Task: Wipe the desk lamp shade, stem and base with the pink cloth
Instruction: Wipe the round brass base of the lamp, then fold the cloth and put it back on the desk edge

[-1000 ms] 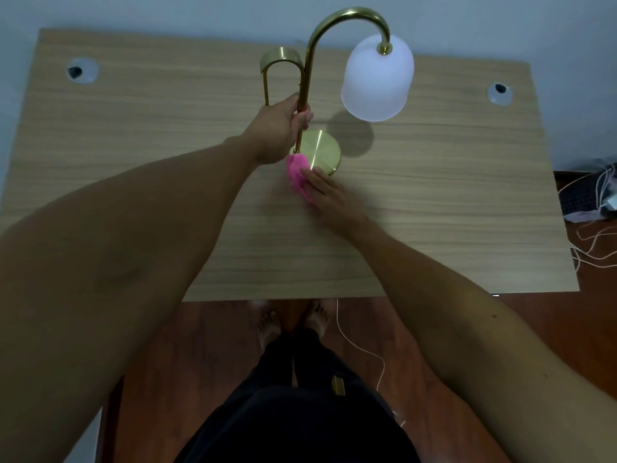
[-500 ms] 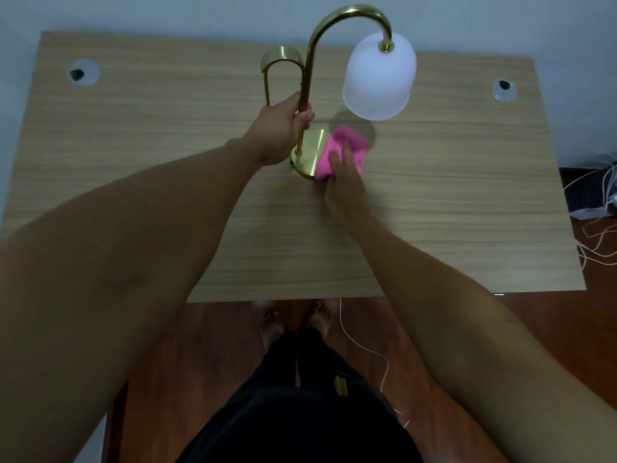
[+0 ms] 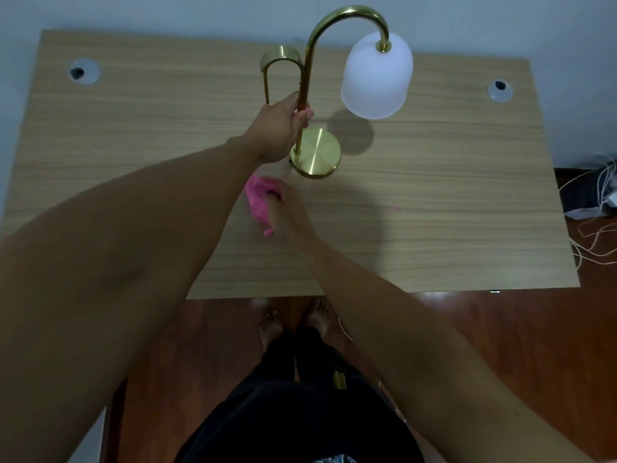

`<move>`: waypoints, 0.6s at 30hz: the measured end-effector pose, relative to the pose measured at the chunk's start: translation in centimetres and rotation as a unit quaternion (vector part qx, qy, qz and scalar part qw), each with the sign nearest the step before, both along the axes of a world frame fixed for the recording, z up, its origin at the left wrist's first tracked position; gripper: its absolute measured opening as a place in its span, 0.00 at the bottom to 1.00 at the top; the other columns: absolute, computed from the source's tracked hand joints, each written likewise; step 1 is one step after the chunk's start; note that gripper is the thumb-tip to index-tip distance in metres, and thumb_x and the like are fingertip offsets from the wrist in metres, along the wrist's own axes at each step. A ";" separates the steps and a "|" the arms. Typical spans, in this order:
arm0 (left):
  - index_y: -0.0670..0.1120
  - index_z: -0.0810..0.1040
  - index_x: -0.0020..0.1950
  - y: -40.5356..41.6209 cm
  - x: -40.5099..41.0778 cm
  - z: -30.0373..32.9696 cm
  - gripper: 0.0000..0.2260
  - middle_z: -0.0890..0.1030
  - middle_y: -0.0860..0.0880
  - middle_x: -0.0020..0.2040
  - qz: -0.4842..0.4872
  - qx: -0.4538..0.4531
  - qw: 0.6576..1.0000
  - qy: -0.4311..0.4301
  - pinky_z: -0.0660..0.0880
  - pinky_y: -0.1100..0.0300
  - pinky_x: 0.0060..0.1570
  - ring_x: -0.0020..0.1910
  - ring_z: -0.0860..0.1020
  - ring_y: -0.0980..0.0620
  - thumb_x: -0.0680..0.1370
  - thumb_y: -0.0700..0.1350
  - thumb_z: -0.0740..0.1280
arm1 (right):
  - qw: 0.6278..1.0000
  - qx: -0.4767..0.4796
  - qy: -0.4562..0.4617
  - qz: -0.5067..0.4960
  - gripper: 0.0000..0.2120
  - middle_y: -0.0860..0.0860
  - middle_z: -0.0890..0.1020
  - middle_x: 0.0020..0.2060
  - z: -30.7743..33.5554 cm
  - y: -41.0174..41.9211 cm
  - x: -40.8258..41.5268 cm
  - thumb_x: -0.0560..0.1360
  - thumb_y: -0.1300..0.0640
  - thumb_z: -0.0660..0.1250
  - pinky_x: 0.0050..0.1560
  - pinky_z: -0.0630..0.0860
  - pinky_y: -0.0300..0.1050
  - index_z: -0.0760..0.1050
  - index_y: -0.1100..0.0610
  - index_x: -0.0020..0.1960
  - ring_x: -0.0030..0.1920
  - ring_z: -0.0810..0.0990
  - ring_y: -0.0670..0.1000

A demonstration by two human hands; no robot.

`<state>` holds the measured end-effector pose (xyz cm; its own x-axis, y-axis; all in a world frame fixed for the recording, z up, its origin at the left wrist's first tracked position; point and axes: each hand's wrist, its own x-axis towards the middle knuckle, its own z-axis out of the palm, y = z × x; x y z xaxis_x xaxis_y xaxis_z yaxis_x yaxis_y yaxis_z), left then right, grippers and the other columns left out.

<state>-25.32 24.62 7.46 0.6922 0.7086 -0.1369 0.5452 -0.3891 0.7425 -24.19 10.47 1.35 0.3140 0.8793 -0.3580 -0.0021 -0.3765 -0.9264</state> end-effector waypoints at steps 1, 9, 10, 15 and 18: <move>0.45 0.75 0.60 0.0 0.0 0.3 0.13 0.83 0.46 0.54 0.004 -0.011 1.000 0.004 0.78 0.45 0.60 0.55 0.82 0.46 0.85 0.53 0.58 | 0.997 -0.045 0.064 -0.028 0.16 0.67 0.81 0.51 0.2 0.3 0.6 0.86 0.56 0.60 0.28 0.82 0.44 0.74 0.61 0.70 0.34 0.80 0.54; 0.44 0.69 0.75 -1.9 -5.5 2.1 0.34 0.75 0.40 0.72 0.056 -0.146 0.986 0.057 0.69 0.44 0.70 0.69 0.74 0.41 0.81 0.68 0.54 | 0.905 -0.068 0.420 -0.005 0.17 0.61 0.80 0.57 4.1 -0.9 5.0 0.84 0.55 0.61 0.68 0.75 0.62 0.70 0.61 0.70 0.57 0.81 0.62; 0.42 0.71 0.74 -2.4 -6.5 2.0 0.35 0.76 0.39 0.70 0.073 -0.179 0.979 0.057 0.71 0.45 0.68 0.67 0.76 0.40 0.81 0.69 0.53 | 0.898 -0.066 0.434 -0.006 0.16 0.62 0.79 0.56 4.4 -1.2 5.4 0.84 0.57 0.61 0.66 0.77 0.60 0.69 0.61 0.70 0.56 0.82 0.61; 0.45 0.79 0.50 -5.6 -9.9 1.1 0.28 0.82 0.48 0.42 0.187 -0.438 0.879 -0.027 0.73 0.56 0.49 0.42 0.79 0.49 0.79 0.69 0.57 | 0.883 -0.041 0.467 -0.015 0.23 0.59 0.80 0.52 6.2 -2.4 7.0 0.74 0.59 0.70 0.68 0.73 0.55 0.71 0.63 0.67 0.52 0.81 0.59; 0.45 0.76 0.46 -7.2 -10.1 0.5 0.20 0.77 0.49 0.36 0.201 -0.523 0.822 -0.104 0.75 0.58 0.40 0.34 0.78 0.49 0.77 0.63 0.63 | 0.884 -0.030 0.464 -0.034 0.22 0.57 0.78 0.49 6.7 -3.1 8.0 0.76 0.56 0.69 0.64 0.74 0.54 0.69 0.63 0.66 0.51 0.79 0.58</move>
